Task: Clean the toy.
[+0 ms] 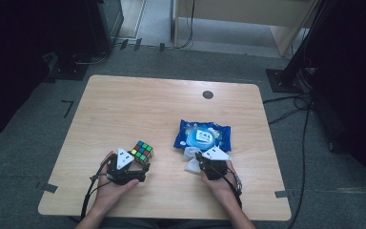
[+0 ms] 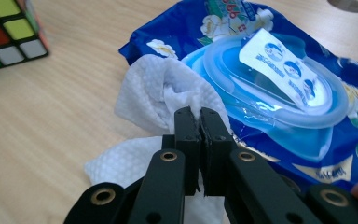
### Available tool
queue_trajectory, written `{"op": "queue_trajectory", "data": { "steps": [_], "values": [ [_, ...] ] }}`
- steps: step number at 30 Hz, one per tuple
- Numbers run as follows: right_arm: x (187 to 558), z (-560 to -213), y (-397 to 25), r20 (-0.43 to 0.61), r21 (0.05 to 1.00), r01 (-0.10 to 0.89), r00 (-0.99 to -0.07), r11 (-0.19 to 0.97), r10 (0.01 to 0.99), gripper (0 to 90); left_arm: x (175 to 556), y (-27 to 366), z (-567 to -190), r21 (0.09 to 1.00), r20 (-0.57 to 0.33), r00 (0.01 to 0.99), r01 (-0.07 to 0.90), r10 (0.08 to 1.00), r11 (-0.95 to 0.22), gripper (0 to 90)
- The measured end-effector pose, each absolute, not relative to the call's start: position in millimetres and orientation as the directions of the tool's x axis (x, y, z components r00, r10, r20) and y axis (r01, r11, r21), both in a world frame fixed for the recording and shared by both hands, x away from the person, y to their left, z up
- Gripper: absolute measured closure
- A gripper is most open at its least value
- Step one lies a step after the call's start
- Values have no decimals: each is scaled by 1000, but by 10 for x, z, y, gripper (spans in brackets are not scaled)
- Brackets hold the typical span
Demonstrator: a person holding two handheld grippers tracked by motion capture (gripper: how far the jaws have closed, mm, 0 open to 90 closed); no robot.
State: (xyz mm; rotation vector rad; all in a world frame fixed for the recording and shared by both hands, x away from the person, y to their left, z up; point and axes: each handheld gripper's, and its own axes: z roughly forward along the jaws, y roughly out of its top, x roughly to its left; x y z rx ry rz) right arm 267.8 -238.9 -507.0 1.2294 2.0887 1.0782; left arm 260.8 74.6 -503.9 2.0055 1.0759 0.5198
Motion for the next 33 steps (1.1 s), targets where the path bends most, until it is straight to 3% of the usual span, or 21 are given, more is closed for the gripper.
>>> {"op": "queue_trajectory", "data": {
  "steps": [9,13,18,29,33],
  "values": [
    [2789,-5102,-2407,23,831,505,-449,232,893,864,2622,741,-5053,791,-11,553,514,833,-331,149],
    [2758,-5029,-2455,70,839,511,-445,188,893,624,2625,740,-5056,790,-9,552,515,834,-333,150],
    [2616,-4911,-2522,100,842,512,-459,171,883,513,2641,738,-5067,787,-15,539,526,842,-322,153],
    [2571,-5053,-2467,111,811,560,-427,166,898,441,2690,686,-5104,779,-7,473,555,881,-291,165],
    [2595,-5086,-2424,90,806,565,-415,179,905,423,2709,672,-5102,793,-12,454,547,891,-268,238]
  ]
}}
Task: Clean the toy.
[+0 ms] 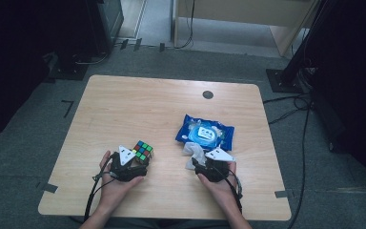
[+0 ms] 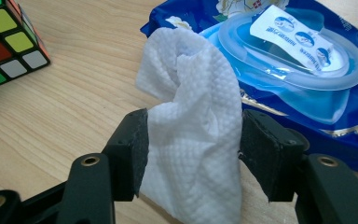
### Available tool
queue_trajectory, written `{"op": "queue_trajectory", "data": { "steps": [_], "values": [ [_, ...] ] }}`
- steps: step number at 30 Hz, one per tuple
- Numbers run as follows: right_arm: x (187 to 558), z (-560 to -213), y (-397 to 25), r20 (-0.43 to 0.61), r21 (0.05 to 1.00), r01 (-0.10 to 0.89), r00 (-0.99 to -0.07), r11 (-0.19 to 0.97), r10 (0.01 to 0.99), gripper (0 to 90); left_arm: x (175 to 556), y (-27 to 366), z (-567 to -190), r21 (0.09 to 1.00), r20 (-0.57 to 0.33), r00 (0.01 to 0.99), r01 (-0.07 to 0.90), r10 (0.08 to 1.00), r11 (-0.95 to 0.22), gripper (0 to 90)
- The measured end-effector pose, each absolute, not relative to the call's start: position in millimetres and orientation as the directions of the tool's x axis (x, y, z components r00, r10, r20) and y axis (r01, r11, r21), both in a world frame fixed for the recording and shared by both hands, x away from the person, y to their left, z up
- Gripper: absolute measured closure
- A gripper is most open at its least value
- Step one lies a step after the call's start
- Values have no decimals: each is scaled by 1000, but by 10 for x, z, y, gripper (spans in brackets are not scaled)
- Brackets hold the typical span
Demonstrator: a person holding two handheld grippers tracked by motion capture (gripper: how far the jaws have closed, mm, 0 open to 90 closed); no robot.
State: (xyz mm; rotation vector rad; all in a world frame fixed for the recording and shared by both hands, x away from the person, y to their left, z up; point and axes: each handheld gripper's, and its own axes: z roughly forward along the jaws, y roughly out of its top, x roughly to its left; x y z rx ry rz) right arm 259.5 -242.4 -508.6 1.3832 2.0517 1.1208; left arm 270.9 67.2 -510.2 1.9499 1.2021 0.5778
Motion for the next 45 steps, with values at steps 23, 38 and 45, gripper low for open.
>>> {"op": "queue_trajectory", "data": {
  "steps": [23,38,45],
  "values": [
    [2612,-5171,-2347,54,792,571,-419,218,906,556,2851,572,-5141,753,15,510,560,860,-345,341],
    [2300,-4454,-2187,118,913,375,-616,159,779,858,2572,453,-4776,839,77,722,325,687,-436,343],
    [2088,-4139,-1734,110,934,306,-733,182,671,855,2418,240,-4564,839,156,755,240,637,-489,343]
  ]
}}
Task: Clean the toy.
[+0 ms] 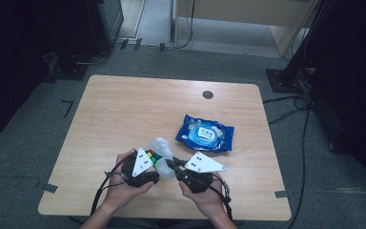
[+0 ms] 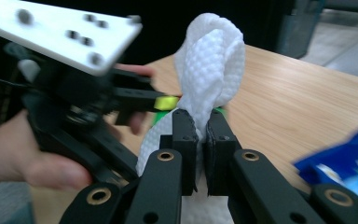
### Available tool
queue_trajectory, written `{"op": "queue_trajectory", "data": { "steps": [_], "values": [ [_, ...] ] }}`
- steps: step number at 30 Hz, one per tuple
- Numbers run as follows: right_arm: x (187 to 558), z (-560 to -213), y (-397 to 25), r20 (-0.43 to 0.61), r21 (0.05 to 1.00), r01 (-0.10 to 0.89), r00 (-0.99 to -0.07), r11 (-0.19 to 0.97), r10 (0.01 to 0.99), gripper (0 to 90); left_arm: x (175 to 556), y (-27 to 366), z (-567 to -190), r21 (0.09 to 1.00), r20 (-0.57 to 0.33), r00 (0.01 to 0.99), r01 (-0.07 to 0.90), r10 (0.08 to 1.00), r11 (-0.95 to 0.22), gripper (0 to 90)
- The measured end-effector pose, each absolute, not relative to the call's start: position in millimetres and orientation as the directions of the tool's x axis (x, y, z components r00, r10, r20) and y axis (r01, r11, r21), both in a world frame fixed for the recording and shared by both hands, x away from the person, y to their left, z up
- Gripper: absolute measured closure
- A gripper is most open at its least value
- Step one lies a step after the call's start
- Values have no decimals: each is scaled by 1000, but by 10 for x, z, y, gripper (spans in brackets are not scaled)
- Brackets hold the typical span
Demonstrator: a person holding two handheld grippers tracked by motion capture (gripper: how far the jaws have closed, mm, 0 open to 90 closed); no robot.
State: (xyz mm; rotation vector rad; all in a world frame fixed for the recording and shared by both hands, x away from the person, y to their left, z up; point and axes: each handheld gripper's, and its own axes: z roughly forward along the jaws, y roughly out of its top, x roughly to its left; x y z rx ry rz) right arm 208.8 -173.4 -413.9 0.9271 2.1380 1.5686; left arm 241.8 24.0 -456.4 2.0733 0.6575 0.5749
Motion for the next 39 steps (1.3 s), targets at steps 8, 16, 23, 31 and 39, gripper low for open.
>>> {"op": "queue_trajectory", "data": {
  "steps": [8,16,23,31,39],
  "values": [
    [2253,-4253,-1497,195,910,380,-745,166,638,856,2372,156,-4618,835,177,767,215,617,-507,345],
    [2337,-4239,-1671,85,930,325,-647,173,758,854,2384,216,-4639,841,152,767,230,623,-490,346],
    [2298,-4210,-1800,129,933,338,-641,127,757,853,2421,246,-4667,841,121,762,262,636,-474,345],
    [2204,-4291,-1470,168,916,367,-723,165,670,851,2369,199,-4653,846,131,773,239,621,-476,345],
    [2430,-4349,-1881,171,909,406,-566,93,806,853,2396,246,-4673,851,105,778,253,620,-461,345]
  ]
}}
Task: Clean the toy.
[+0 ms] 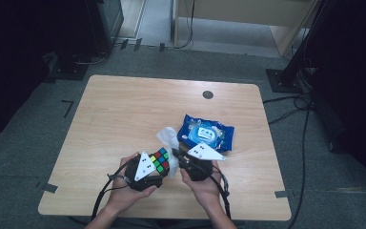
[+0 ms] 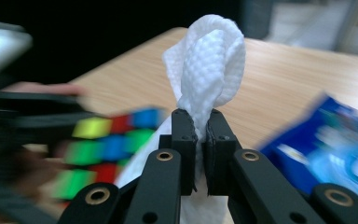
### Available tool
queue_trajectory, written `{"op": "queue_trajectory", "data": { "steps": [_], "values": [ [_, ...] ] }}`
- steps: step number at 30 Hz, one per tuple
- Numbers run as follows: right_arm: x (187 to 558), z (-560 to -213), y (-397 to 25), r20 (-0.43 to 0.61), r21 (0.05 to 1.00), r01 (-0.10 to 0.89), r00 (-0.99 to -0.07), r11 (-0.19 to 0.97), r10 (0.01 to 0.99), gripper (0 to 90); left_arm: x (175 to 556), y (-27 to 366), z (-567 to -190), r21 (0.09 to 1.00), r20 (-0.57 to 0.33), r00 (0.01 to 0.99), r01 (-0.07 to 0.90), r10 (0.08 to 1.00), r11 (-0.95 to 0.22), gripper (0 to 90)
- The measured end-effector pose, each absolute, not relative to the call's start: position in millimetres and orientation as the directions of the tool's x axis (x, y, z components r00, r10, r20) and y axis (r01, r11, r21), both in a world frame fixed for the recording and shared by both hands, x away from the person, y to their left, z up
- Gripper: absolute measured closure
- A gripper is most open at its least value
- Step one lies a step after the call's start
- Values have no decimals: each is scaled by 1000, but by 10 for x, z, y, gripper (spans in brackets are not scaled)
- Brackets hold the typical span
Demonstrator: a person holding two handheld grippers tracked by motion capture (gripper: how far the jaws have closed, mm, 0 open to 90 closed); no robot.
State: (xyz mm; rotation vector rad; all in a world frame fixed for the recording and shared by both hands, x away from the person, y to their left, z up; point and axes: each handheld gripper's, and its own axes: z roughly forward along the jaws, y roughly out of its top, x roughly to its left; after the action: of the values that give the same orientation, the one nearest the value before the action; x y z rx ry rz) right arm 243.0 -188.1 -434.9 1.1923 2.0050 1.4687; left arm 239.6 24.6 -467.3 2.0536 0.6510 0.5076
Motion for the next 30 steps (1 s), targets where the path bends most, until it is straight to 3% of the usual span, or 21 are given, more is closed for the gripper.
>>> {"op": "queue_trajectory", "data": {
  "steps": [6,14,18,20,22,24,30],
  "values": [
    [2642,-4750,-2280,247,855,518,-434,15,866,853,2479,408,-4680,862,47,777,287,628,-419,345],
    [2596,-4908,-2211,241,801,593,-443,81,864,853,2510,528,-4671,869,22,770,301,637,-394,345],
    [2568,-4981,-2190,178,754,631,-463,181,868,838,2516,577,-4646,872,13,769,304,639,-383,345],
    [2575,-5018,-2183,144,750,626,-471,214,870,732,2521,594,-4628,873,12,768,304,640,-382,345],
    [2561,-4982,-2165,128,776,595,-474,210,871,557,2528,611,-4606,875,1,767,309,641,-372,345],
    [2529,-4896,-2144,147,813,551,-506,188,850,463,2540,632,-4582,877,-13,765,318,644,-360,344],
    [2406,-4785,-2007,216,883,452,-626,123,750,394,2619,723,-4487,885,-115,746,376,656,-273,344]
  ]
}}
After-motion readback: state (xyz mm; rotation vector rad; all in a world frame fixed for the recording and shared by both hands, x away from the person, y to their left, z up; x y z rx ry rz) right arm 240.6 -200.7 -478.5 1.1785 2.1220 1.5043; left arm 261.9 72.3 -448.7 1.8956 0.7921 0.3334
